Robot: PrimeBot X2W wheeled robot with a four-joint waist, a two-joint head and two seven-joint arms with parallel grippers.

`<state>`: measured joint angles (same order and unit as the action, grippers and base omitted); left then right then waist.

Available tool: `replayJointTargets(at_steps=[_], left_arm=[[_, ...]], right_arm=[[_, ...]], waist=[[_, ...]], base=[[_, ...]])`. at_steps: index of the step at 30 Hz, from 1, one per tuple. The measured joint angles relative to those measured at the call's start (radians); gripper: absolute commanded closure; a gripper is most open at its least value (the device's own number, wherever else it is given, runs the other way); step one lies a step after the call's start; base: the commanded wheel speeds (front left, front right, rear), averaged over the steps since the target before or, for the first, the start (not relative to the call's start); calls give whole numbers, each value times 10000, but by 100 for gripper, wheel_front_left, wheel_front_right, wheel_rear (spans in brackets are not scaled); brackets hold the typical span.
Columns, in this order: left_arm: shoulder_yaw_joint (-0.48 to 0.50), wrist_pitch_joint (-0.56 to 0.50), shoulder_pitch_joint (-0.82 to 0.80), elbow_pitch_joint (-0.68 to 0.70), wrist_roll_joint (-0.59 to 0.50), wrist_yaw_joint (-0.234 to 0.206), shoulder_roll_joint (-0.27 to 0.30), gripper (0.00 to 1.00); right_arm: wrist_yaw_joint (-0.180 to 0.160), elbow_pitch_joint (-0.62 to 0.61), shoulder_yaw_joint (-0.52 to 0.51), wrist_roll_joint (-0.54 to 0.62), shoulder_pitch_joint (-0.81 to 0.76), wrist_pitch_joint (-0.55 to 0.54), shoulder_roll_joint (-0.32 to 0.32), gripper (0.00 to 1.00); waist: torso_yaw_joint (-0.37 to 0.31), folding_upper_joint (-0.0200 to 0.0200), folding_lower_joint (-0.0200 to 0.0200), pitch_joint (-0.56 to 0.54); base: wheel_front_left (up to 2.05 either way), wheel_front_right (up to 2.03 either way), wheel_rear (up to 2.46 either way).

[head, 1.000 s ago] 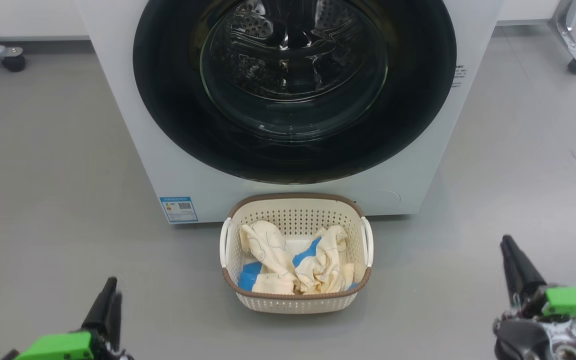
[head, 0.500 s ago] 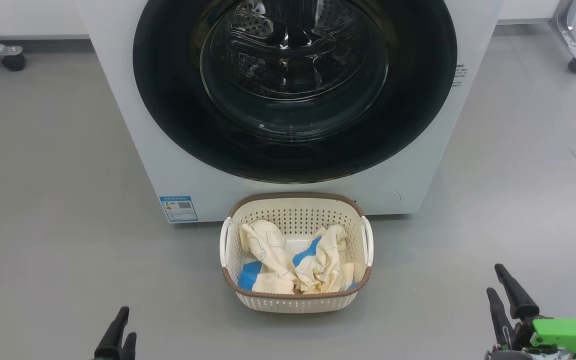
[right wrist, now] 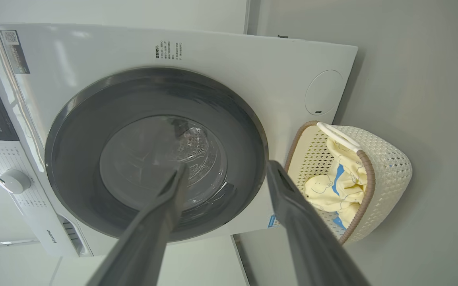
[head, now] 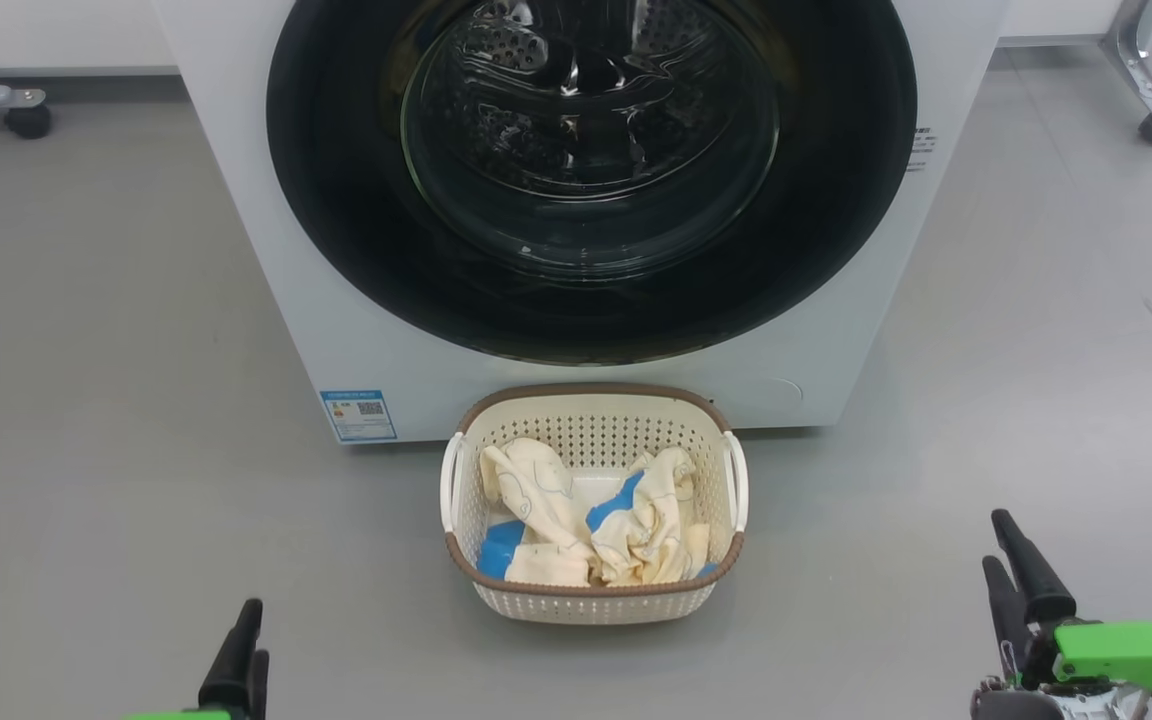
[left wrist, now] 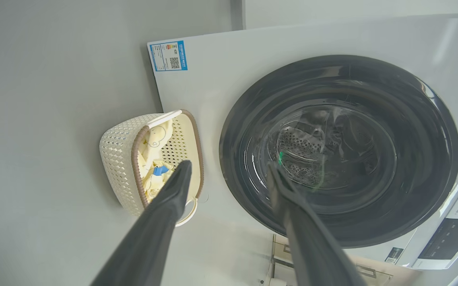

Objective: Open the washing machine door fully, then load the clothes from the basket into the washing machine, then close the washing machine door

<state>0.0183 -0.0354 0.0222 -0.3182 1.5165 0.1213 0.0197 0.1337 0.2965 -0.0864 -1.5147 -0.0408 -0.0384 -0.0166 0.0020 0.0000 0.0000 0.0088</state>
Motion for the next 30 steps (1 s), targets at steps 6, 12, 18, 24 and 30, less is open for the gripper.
replayJointTargets(at_steps=[6, 12, 18, 24, 30], left_arm=[[-75, 104, 1, 142, -568, 0, 6, 0], [-211, 307, 1, 324, -1256, 2, 10, 0], [-339, 485, 1, 479, -2029, 12, 12, 0], [-476, 650, 2, 658, -2838, 12, 19, 0], [-564, 805, 3, 851, -3530, 13, 25, 0]], right_arm=[[0, -215, 67, 777, 1, 132, -27, 0], [0, -512, 245, 1779, 1, 339, -134, 0], [0, -786, 437, 2729, 1, 487, -221, 0], [0, -1009, 579, 3762, 13, 658, -407, 0], [0, -1237, 767, 4865, 21, 836, -506, 0]], waist=[[15, 0, 0, 15], [21, 0, 0, 28], [8, 0, 0, 46], [7, 0, 0, 67], [16, 0, 0, 89]], base=[[0, 0, 0], [0, 0, 0], [0, 0, 0], [0, 0, 0], [0, 0, 0]])
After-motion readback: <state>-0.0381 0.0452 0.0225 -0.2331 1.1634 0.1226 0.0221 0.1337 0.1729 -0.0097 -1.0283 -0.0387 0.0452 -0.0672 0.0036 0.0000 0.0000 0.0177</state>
